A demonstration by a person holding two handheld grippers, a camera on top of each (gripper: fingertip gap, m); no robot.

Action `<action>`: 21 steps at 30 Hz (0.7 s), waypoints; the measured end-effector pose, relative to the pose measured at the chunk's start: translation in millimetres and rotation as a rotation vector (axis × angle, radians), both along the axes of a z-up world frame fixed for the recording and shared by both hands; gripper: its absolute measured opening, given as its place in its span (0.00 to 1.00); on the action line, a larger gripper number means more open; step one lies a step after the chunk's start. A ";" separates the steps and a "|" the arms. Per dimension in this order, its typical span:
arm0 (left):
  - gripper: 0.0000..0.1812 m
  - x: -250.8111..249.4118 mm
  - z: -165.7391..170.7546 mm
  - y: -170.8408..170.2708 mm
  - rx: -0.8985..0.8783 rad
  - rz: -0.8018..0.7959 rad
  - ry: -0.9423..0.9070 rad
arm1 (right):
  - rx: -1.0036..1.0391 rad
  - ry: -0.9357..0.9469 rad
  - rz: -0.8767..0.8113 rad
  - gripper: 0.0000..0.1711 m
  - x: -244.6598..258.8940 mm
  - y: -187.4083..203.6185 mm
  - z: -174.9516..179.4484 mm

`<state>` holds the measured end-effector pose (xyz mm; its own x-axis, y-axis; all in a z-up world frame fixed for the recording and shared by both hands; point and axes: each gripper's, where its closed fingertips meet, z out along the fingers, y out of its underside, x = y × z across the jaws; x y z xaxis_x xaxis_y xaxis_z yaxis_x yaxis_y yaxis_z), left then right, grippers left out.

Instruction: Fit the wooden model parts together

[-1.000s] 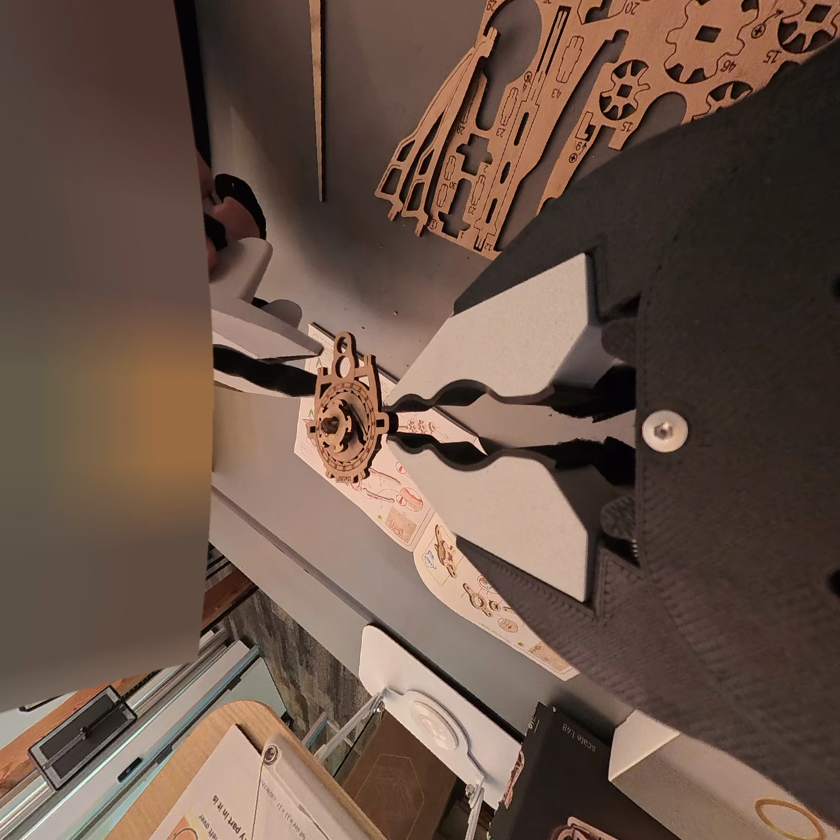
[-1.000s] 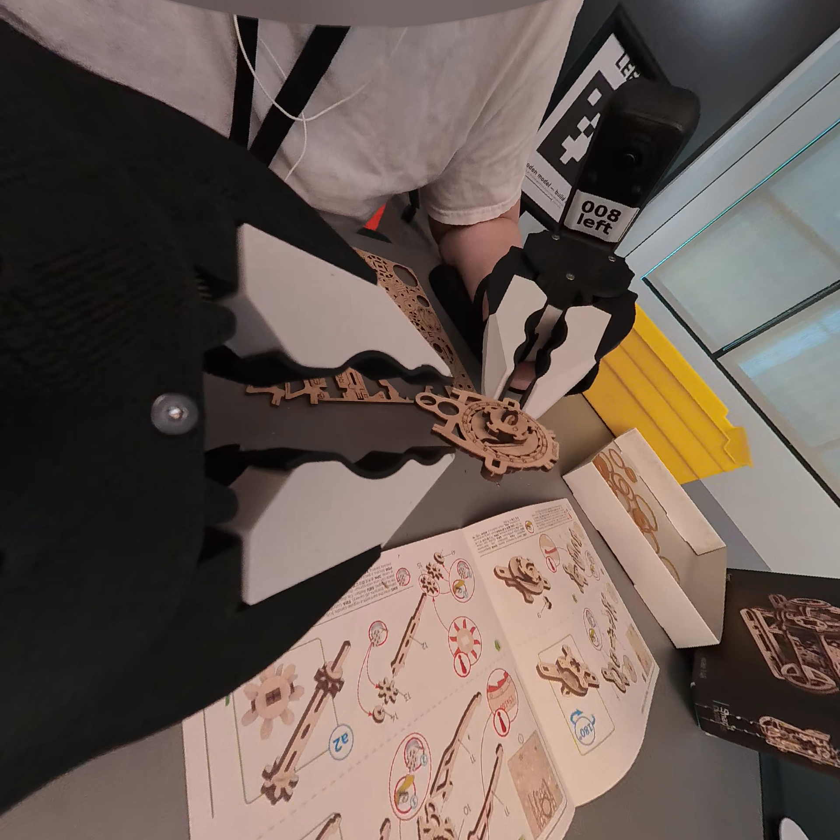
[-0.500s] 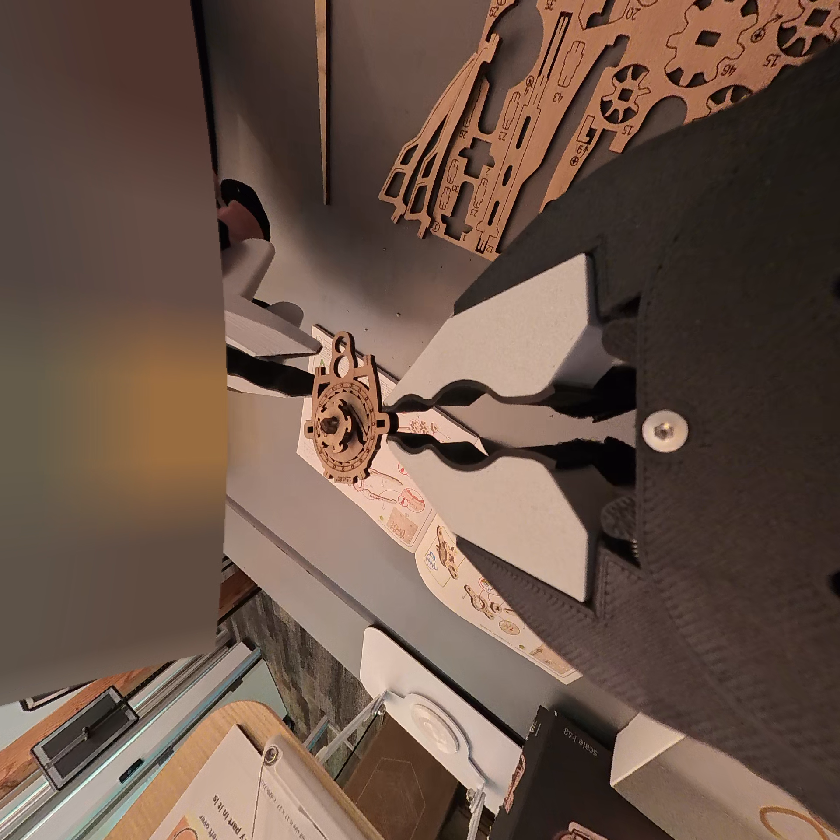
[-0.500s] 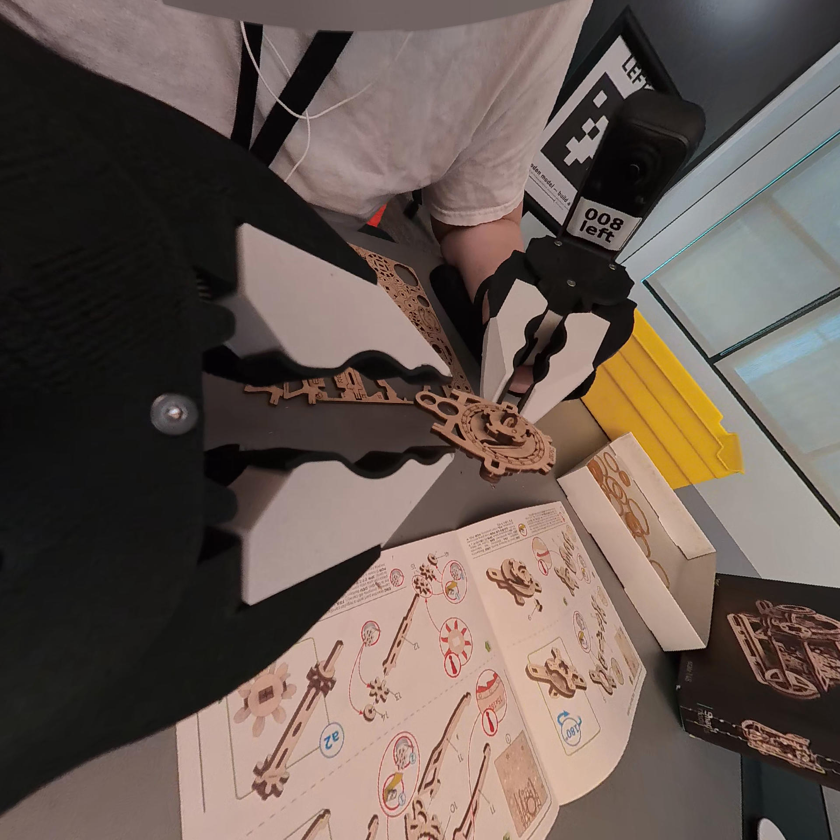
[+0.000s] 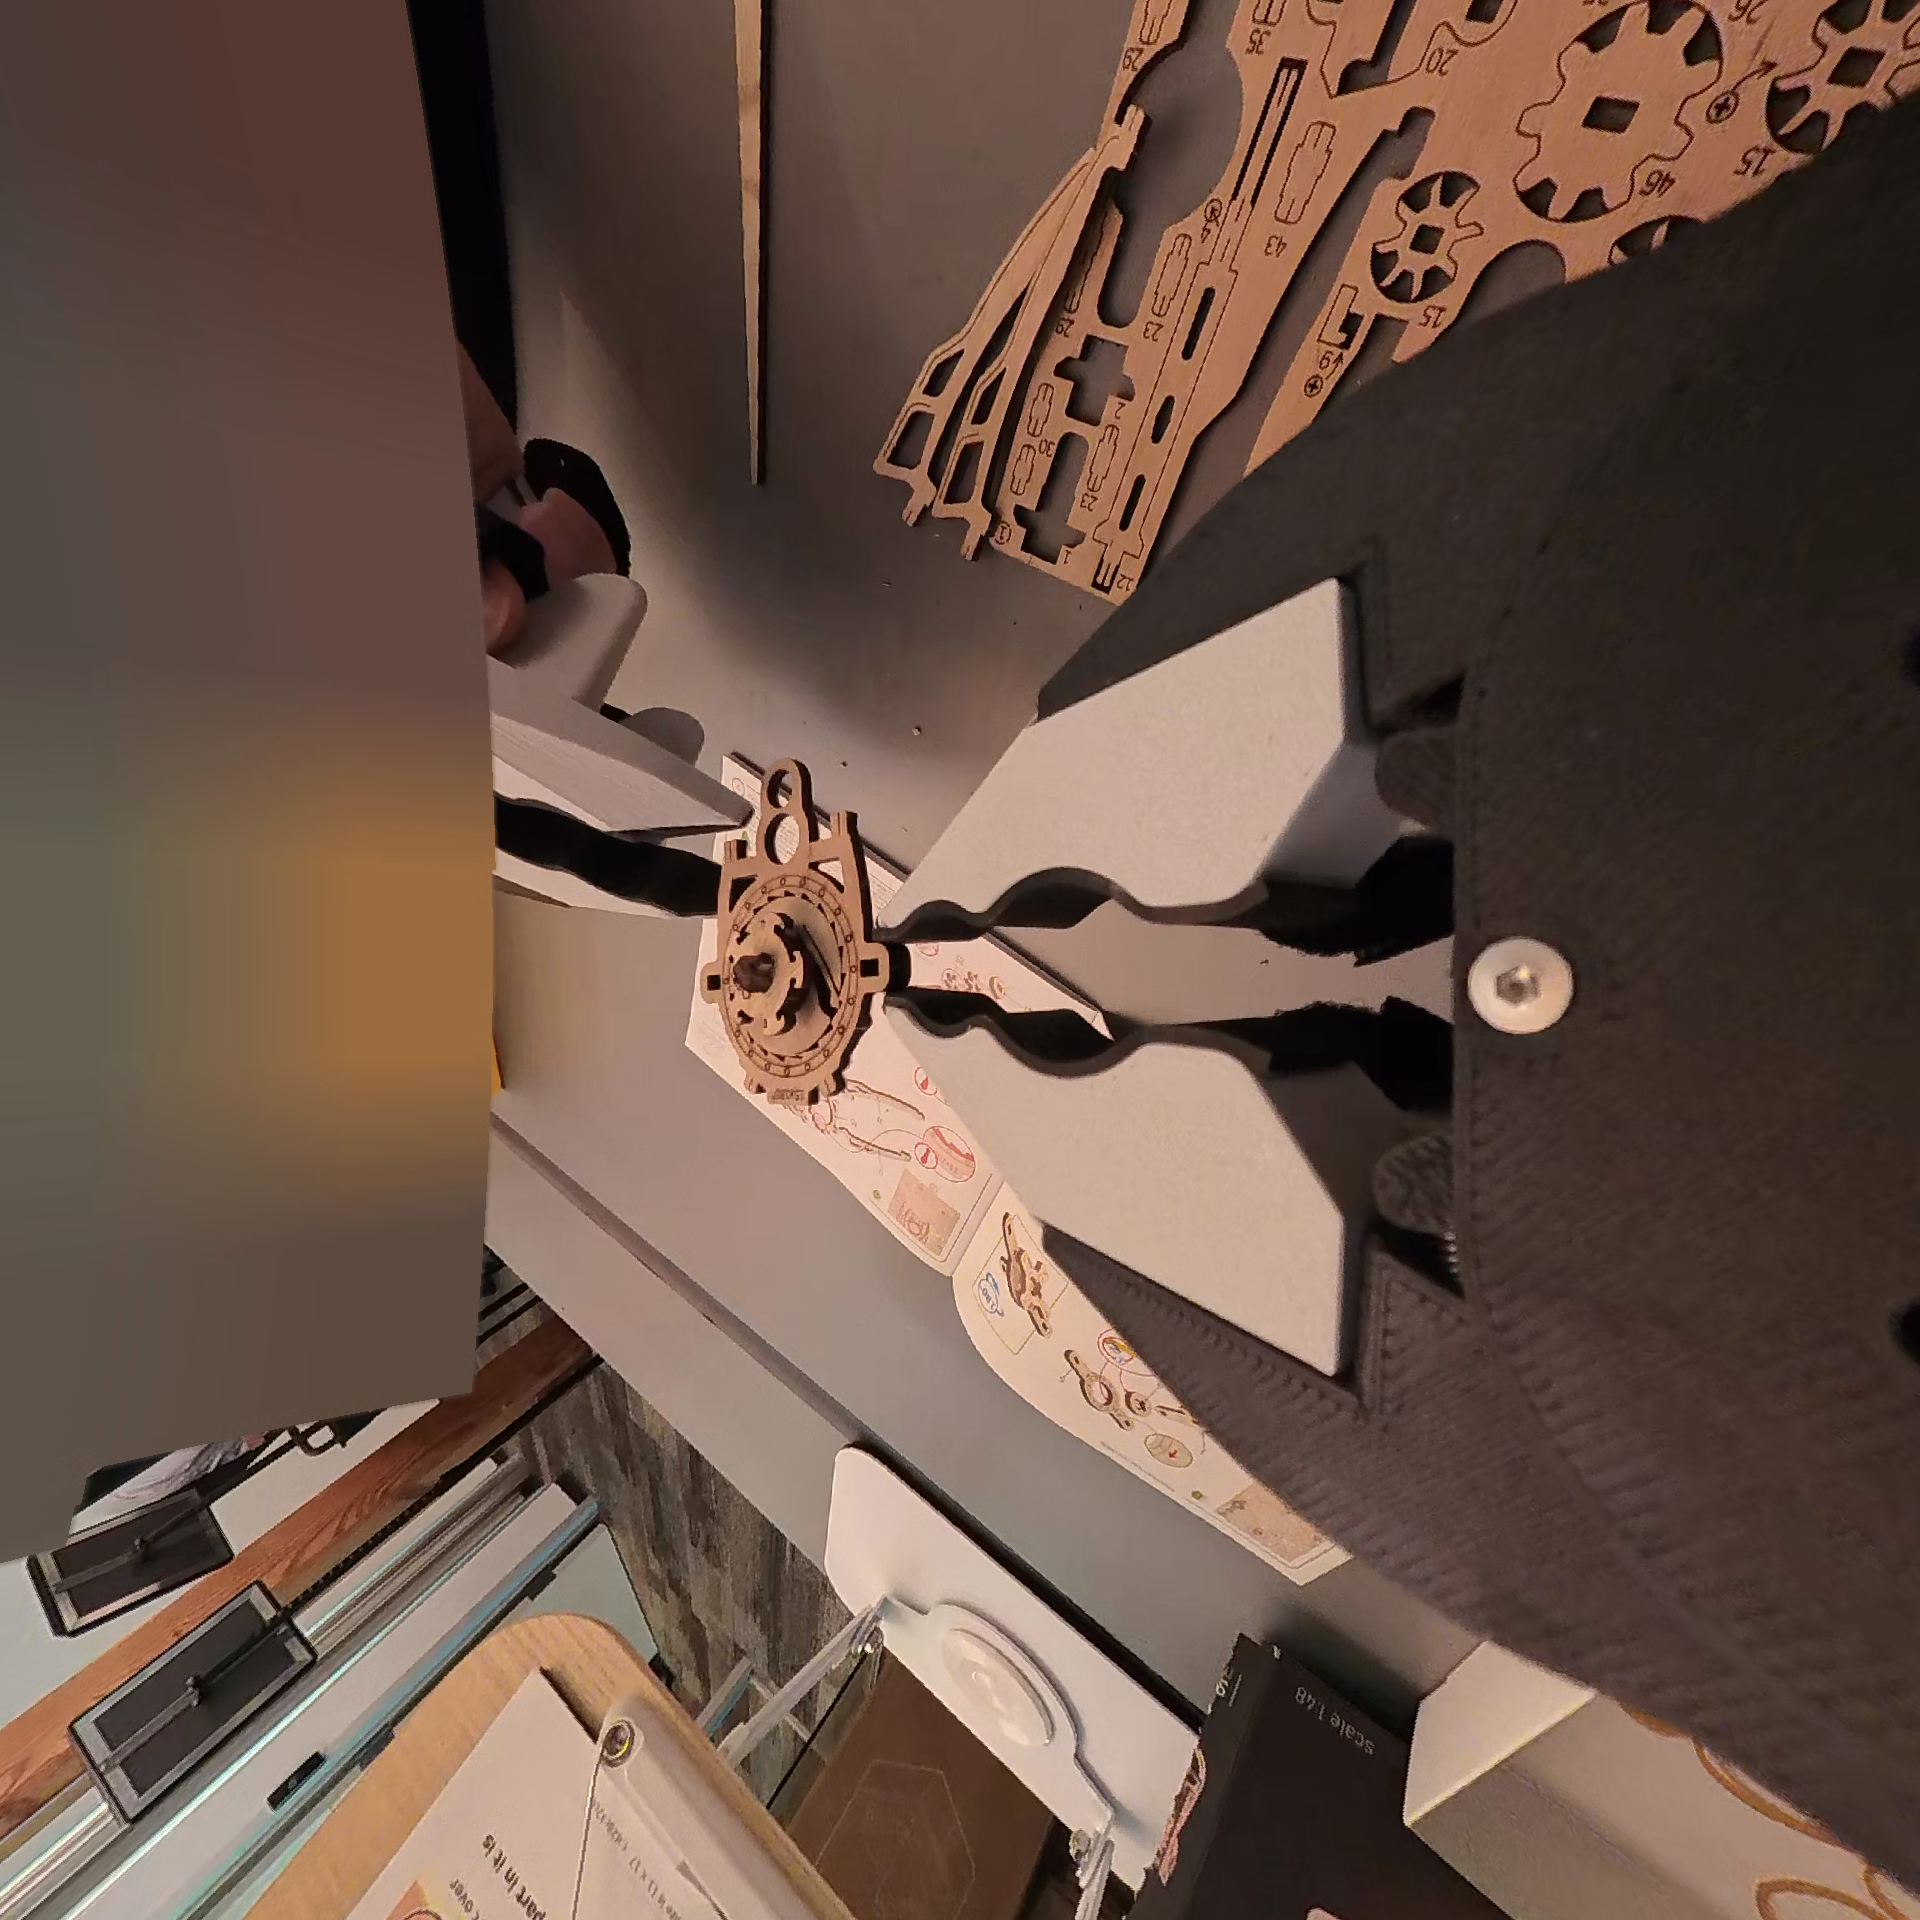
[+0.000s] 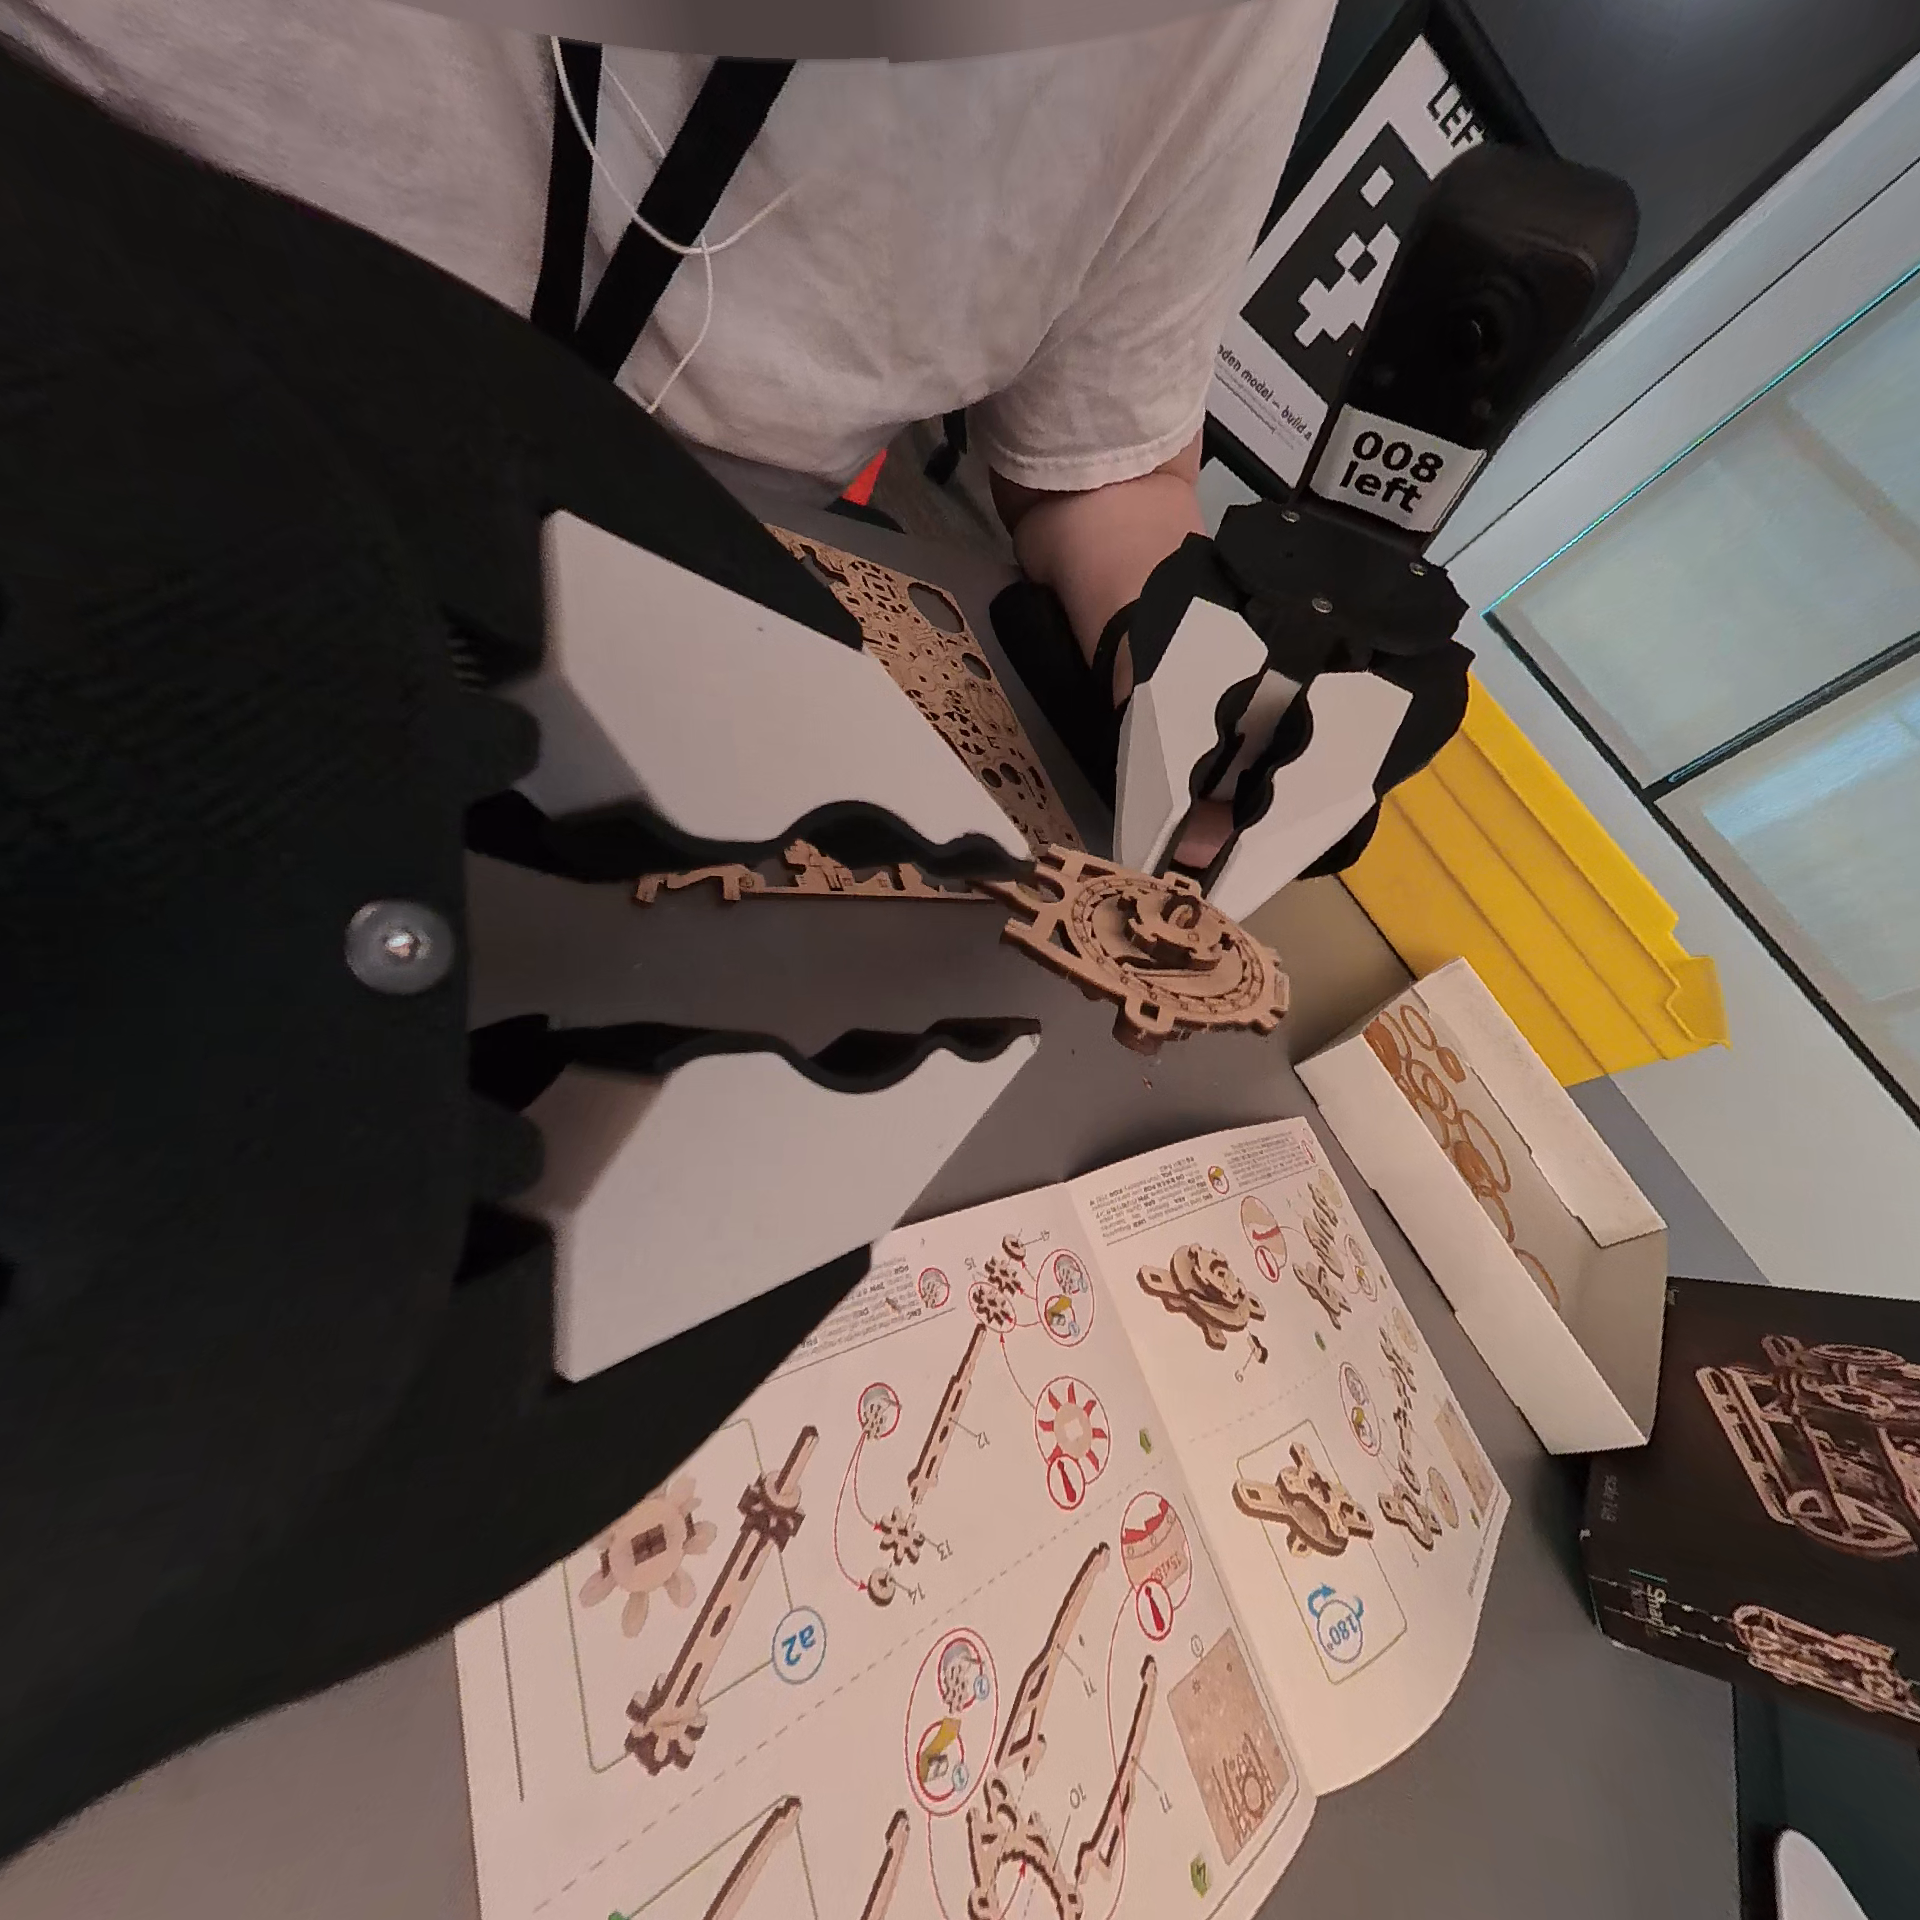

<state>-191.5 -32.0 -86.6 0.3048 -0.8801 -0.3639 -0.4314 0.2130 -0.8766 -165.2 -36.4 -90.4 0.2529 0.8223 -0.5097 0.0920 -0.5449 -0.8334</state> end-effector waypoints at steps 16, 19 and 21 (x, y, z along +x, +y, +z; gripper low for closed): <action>0.03 8.0 5.5 -19.1 0.046 -0.096 -0.020 | -0.238 0.194 0.084 0.15 1.7 -6.3 12.0; 0.03 9.6 6.8 -22.6 0.048 -0.119 -0.030 | -0.287 0.248 0.109 0.13 1.3 -8.9 17.2; 0.03 9.6 7.7 -22.9 0.055 -0.120 -0.033 | -0.303 0.238 0.128 0.13 -0.2 -11.7 14.5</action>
<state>-182.0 -55.0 -79.0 0.2113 -0.8901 -0.4038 -0.3715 0.3090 -0.8755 -165.4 -48.1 -75.9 0.0037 0.6430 -0.7659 -0.0012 -0.7659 -0.6430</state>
